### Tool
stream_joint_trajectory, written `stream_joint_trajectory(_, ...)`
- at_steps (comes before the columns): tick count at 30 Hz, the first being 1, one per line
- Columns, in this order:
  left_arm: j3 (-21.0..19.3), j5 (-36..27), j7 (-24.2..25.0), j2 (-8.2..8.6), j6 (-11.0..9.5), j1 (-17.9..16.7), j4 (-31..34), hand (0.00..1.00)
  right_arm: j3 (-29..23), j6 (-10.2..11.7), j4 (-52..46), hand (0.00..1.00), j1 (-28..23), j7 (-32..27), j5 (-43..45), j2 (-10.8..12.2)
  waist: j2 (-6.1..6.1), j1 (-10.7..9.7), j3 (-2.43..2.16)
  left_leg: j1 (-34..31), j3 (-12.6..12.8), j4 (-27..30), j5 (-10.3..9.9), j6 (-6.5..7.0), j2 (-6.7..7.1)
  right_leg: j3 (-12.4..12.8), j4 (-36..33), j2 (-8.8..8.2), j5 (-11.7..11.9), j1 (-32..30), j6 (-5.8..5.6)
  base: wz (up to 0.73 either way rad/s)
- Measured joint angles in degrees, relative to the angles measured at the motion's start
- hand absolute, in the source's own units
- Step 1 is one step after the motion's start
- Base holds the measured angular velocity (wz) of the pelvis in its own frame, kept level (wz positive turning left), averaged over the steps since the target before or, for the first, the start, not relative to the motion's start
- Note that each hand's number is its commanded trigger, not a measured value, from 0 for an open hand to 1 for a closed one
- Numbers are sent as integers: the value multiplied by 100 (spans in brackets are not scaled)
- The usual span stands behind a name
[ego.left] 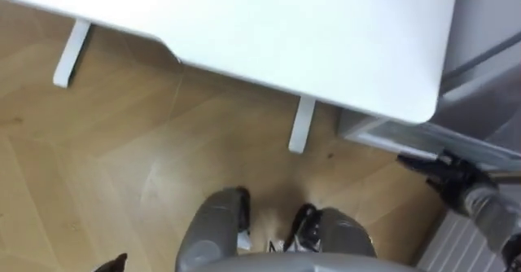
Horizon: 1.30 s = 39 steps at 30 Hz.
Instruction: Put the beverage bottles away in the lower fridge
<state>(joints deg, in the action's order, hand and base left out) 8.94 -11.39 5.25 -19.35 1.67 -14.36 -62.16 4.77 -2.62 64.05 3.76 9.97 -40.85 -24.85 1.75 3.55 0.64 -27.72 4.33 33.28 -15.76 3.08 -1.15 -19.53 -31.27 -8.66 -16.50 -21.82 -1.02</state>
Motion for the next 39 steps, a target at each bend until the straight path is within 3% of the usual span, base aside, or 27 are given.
stream_joint_trajectory(3, -205, 93, -101, 141, 92, -1, -38, 0, -228, -4, -138, 0, -151, -117, 282, 124, 111, -81, -6, 568, 209, -413, 47, -23, 14, 191, 256, 35, 58, 384, -37, -28)
stream_joint_trajectory(4, -257, 90, -159, 167, 90, -39, -76, 0, -355, -10, -385, 0, -326, -215, 455, 171, 189, -122, -27, 812, 271, -610, 72, -34, 30, 221, 384, 46, 67, 588, -52, -17)
stream_joint_trajectory(6, -367, 93, -256, 215, 107, -122, -82, 0, -574, -58, -914, 0, -567, -435, 608, 252, 224, -237, -75, 1088, 321, -798, 83, -55, 12, 224, 622, 102, 103, 872, -63, -11)
stream_joint_trajectory(10, -523, 98, -347, 253, 194, -133, -74, 0, -877, -125, -1661, 0, -902, -812, 1123, 291, 334, -419, -76, 1733, 372, -1219, 115, -110, -27, 281, 1220, 283, 294, 1484, -72, -16)
stream_joint_trajectory(11, -654, 99, -358, 290, 198, -158, -81, 0, -904, -154, -1843, 0, -1034, -913, 1269, 295, 391, -445, -95, 1879, 405, -1335, 120, -119, -25, 314, 1298, 284, 302, 1602, -80, -13)
stream_joint_trajectory(14, -795, 333, -358, 321, 317, -208, -42, 0, -1150, -300, -2387, 0, -1284, -1225, 1630, 298, 373, -608, -65, 2110, 499, -1510, 119, -117, -10, 381, 1381, 287, 336, 1791, -109, -16)
stream_joint_trajectory(19, -1115, 714, -353, 369, 511, -223, 32, 0, -1276, -441, -3155, 0, -1675, -1732, 1895, 303, 344, -679, -54, 2361, 671, -1716, 120, -117, 0, 548, 1433, 297, 349, 1903, -131, -20)
stream_joint_trajectory(23, -1375, 861, -344, 458, 592, -215, 27, 0, -1353, -624, -3371, 0, -1677, -2103, 2280, 305, 372, -706, -37, 2556, 807, -1807, 122, -116, 6, 754, 1462, 325, 362, 1967, -152, -19)
stream_joint_trajectory(27, -1431, 986, -345, 472, 613, -239, 37, 0, -1633, -600, -3697, 0, -1665, -2630, 2325, 305, 365, -721, -40, 2704, 909, -1911, 122, -116, -6, 874, 1479, 354, 373, 2034, -161, -16)
stream_joint_trajectory(30, -1601, 984, -380, 482, 689, -282, 50, 0, -2065, -426, -4157, 0, -1632, -3124, 2324, 286, 355, -790, -43, 2839, 942, -1974, 126, -130, -33, 884, 1620, 400, 426, 2194, -151, -6)
stream_joint_trajectory(32, -1602, 985, -474, 495, 712, -290, 80, 0, -2309, -316, -4246, 0, -1613, -3392, 2367, 281, 387, -807, -71, 2844, 940, -1968, 123, -138, -52, 885, 1694, 429, 467, 2242, -143, 0)
stream_joint_trajectory(39, -1604, 1258, -517, 511, 718, -354, 83, 0, -2700, -306, -4222, 0, -1622, -4022, 2584, 282, 413, -817, -71, 2898, 953, -1976, 121, -144, -67, 940, 1776, 466, 529, 2298, -139, -2)
